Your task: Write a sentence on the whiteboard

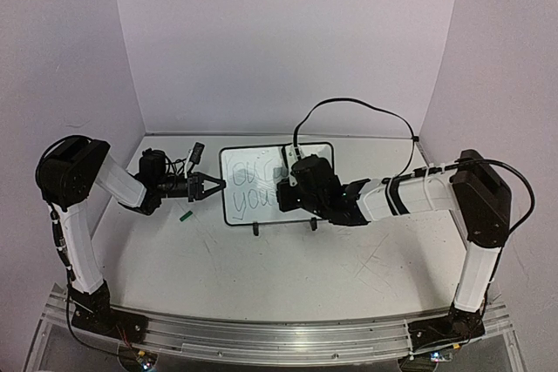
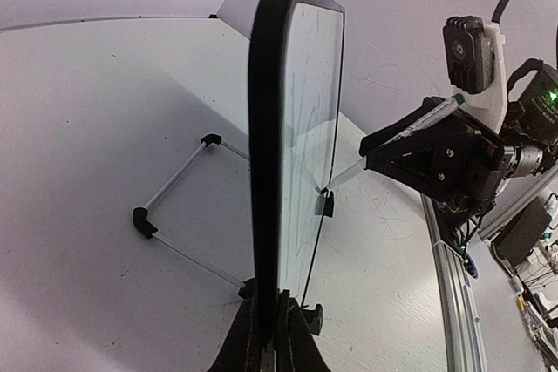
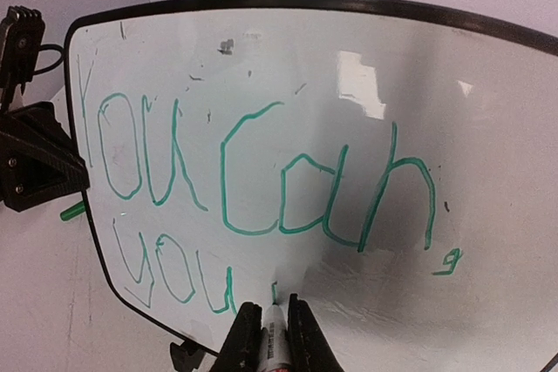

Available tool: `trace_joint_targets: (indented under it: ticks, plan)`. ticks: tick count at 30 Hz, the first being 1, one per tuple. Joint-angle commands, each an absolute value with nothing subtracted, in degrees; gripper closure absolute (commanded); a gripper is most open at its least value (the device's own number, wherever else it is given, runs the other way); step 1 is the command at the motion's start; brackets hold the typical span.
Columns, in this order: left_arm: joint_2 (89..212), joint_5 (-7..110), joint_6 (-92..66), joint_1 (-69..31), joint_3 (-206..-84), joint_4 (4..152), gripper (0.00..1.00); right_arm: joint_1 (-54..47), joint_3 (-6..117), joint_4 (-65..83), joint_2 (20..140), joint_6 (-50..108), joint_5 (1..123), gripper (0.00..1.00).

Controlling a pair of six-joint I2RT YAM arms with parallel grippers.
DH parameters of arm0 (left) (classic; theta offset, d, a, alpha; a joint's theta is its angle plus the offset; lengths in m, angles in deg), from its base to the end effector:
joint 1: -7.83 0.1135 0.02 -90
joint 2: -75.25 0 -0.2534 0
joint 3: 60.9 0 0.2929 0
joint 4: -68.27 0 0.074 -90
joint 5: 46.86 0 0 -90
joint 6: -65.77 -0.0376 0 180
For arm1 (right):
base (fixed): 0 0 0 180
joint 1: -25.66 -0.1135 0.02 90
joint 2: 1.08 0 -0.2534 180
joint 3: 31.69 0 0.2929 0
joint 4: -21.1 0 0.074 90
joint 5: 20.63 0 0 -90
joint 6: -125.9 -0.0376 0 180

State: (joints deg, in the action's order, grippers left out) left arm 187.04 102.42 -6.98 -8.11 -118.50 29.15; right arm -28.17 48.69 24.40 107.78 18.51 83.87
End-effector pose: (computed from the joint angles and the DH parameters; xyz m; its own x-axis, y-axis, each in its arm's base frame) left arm 0.3521 -0.1342 0.0870 -0.5171 -0.0099 -0.8559 0.8221 0.2726 -0.4998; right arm 0.2787 0.3652 0.1667 -0.4332 -0.1023 -0.8954 -0.5432 0.8225 0.1688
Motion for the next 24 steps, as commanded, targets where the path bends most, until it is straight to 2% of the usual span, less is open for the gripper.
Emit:
trace_joint_targets:
  ticks: [1,24]
  plan:
    - [186.3,99.8,-9.0,-8.1,-120.1,31.7,1.00,-28.4,47.4,24.4,107.6,17.3,85.4,1.00]
    - [186.0,99.7,-9.2,-8.1,-119.9,31.8,1.00,-28.8,47.8,24.3,106.7,17.8,88.9,1.00]
